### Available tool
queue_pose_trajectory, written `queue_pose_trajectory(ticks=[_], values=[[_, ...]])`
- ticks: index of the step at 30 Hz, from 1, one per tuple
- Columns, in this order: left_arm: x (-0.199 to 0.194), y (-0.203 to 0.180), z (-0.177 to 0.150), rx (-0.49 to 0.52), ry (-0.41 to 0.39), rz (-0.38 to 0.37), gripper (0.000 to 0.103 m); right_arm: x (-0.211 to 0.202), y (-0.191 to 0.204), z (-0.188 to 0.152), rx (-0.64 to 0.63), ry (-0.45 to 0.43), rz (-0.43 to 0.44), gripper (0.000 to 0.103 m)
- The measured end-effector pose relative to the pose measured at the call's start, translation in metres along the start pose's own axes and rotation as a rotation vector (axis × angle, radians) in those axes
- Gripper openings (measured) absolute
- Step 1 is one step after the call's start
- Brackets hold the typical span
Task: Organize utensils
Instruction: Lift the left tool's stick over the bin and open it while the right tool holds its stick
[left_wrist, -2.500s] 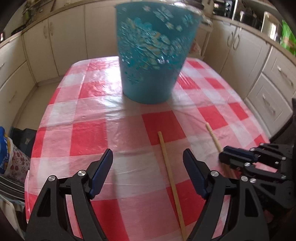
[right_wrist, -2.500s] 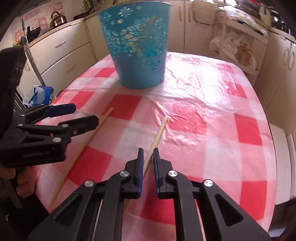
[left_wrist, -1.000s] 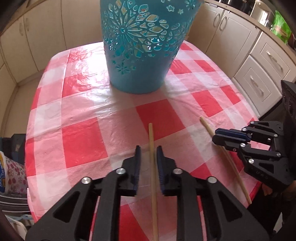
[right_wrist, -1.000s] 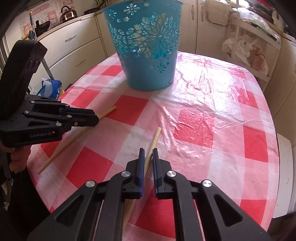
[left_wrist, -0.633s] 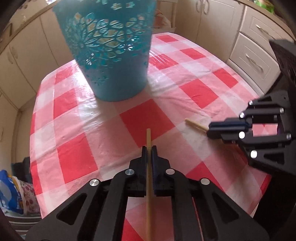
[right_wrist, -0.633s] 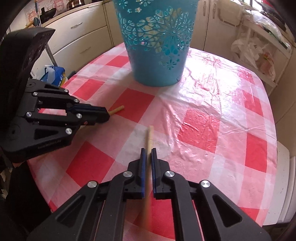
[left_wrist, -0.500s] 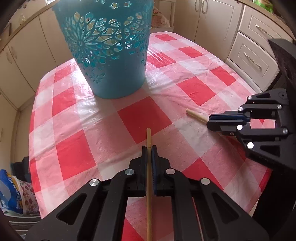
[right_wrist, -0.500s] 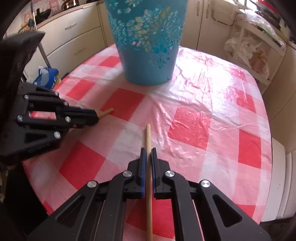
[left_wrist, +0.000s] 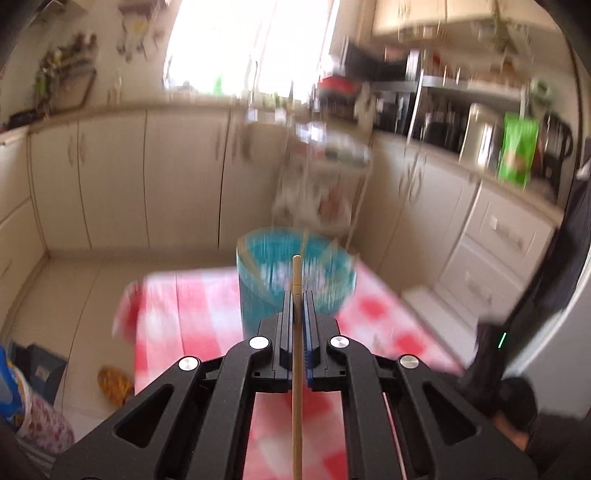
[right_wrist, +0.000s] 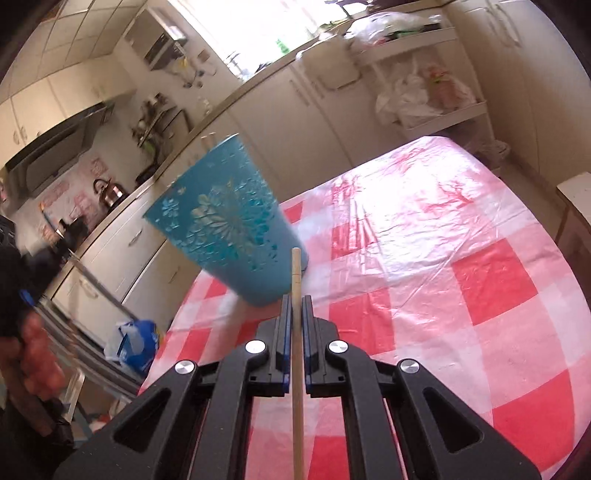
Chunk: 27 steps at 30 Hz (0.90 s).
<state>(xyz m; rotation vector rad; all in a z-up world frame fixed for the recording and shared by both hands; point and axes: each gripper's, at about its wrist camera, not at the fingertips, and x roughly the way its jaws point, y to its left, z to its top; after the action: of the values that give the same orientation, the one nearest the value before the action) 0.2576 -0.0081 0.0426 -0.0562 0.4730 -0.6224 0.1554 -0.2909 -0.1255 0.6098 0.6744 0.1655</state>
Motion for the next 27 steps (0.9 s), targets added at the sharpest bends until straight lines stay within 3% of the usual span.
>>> queue_pose_trajectory(ticks=[4,8,12,17,27], values=[[0.001,0.001,0.044,-0.046,-0.225,0.026,0.004,-0.002,-0.008,0.001,0.047,-0.006,-0.001,0.006],[0.023,-0.002,0.078,-0.097,-0.342,0.069,0.004,0.002,-0.013,0.002,0.06,0.01,0.0,0.006],[0.046,-0.017,0.098,-0.082,-0.437,0.156,0.004,0.001,-0.014,0.003,0.068,0.007,0.005,0.006],[0.075,-0.019,0.091,-0.106,-0.442,0.203,0.004,0.002,-0.015,0.005,0.082,0.007,0.015,0.006],[0.11,-0.016,0.047,-0.086,-0.348,0.268,0.004,0.002,-0.017,0.006,0.086,0.01,0.021,0.006]])
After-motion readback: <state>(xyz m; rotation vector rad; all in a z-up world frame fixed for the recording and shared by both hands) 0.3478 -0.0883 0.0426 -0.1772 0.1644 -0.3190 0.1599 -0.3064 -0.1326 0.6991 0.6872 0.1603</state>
